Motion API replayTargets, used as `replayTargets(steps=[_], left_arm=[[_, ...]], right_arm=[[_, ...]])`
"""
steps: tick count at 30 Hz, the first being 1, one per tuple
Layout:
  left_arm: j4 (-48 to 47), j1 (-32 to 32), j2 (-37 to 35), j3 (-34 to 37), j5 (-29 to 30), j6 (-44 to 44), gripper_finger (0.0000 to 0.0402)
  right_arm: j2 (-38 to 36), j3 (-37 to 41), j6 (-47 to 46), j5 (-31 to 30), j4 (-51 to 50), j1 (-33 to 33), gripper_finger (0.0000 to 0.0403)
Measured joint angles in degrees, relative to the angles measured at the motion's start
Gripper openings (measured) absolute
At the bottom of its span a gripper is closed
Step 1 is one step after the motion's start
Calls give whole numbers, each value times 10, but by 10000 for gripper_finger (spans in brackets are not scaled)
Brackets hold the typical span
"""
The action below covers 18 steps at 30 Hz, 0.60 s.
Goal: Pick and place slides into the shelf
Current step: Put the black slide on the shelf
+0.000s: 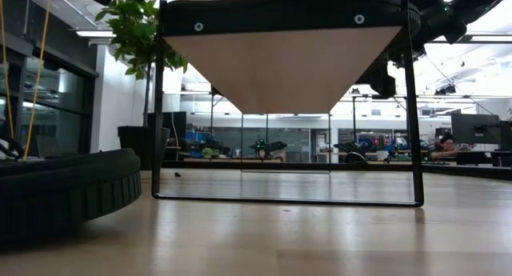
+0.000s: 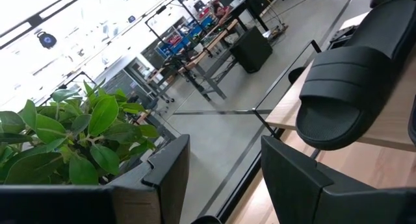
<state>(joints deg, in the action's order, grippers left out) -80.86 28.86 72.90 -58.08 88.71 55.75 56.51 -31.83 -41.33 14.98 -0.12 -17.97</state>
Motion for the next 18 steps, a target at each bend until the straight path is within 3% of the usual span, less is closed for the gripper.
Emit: replayTargets(steps=[13,18], left_arm=[[5,0,0,0,0,0,172],[13,0,0,0,0,0,172]], right_arm=[[-16,0,-12,-29,-24,-22,255],[-55,0,-20,-75,-71,-33,255]])
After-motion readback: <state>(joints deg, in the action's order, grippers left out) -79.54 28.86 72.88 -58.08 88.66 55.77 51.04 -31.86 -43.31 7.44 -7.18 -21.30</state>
